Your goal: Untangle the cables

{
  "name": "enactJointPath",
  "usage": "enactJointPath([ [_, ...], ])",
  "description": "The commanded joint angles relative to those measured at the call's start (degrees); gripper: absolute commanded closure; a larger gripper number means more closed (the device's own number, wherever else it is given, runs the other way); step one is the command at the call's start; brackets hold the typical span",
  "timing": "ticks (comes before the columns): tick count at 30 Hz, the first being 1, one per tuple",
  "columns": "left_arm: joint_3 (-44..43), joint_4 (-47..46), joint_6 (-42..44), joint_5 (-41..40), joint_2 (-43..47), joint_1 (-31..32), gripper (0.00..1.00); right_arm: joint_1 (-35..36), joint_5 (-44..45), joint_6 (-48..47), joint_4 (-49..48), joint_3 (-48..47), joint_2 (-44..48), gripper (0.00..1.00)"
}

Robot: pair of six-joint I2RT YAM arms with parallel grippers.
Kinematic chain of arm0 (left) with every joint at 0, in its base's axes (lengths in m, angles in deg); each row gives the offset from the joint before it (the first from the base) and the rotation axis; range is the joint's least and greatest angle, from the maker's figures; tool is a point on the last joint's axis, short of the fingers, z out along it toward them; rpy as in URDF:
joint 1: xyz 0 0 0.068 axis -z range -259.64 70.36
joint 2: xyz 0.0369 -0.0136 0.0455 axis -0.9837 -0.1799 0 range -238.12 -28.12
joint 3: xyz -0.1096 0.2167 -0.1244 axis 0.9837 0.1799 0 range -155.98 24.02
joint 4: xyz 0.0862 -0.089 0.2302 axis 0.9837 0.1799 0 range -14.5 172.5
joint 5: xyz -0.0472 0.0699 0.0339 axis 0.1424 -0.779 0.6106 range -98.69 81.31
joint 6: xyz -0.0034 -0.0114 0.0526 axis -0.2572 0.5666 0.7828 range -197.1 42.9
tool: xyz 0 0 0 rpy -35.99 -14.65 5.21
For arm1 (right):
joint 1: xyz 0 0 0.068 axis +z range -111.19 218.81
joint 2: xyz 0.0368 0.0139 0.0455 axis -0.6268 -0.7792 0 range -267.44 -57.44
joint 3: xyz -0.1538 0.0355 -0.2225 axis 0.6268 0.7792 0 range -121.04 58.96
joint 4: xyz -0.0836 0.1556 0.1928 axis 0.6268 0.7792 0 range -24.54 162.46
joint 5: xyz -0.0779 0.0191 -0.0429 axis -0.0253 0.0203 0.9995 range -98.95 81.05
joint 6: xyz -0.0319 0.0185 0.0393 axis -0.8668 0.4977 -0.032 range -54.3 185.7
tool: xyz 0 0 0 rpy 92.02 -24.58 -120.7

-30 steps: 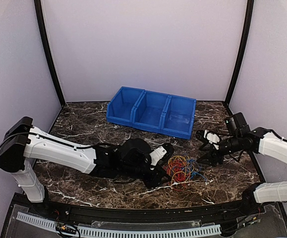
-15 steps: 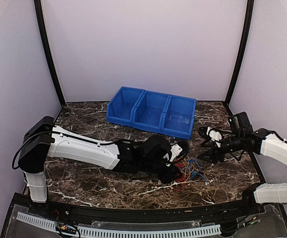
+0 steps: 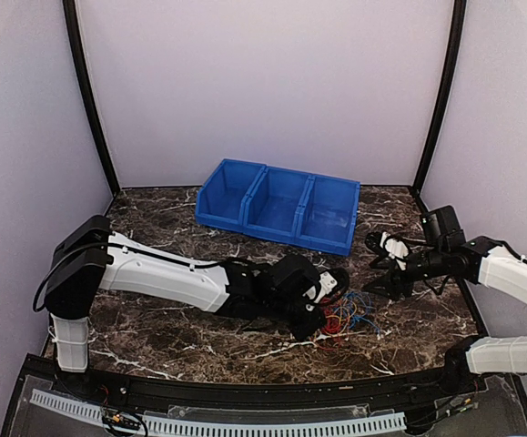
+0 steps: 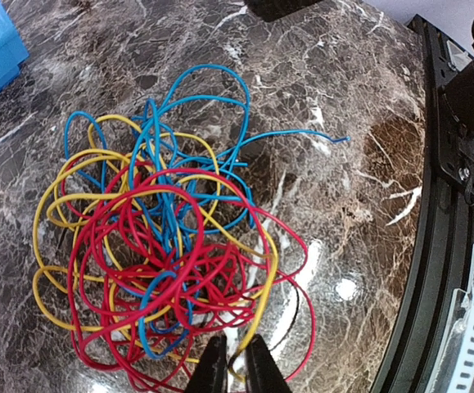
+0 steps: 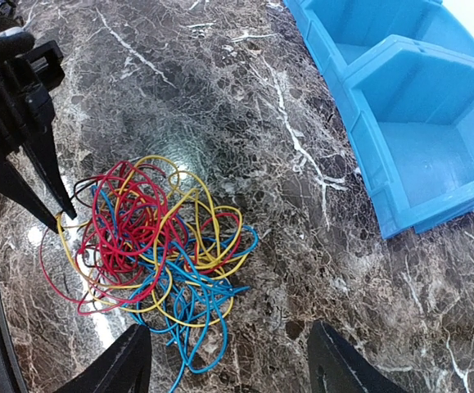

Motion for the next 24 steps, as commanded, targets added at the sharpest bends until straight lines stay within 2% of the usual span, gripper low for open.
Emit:
enactJointPath([
  [1,-1.9,0.8,1.2,1.5,1.2,-0.3,0.96,-0.4,0.1,0.2,-1.9,0.8,0.0,0.33],
  [3,-1.7,0.5,1.4,1.7,2.0,-0.3,1.0,-0.4,0.5,0.2,-1.9,0.9,-0.2,0.33],
  [9,1.3,-2.5,1.1,0.1,8.2,-0.3,1.0,-0.4,-1.8,0.1,-1.6,-0.5,0.4,0.33],
  [16,5.7,-8.0,-1.5,0.3,17.1,-1.7,1.0,1.5,-6.9,-0.8,1.0,-8.0,-0.3,0.37],
  [19,8.9,-10.8,-4.2,0.6,19.0,-2.8,1.0,6.2,-10.3,0.4,1.8,-10.3,-3.8,0.38],
  [24,13.9,-14.2,-9.2,-1.6,21.7,-3.9,1.0,15.0,-8.4,-0.9,0.9,-13.3,-11.7,0.26],
])
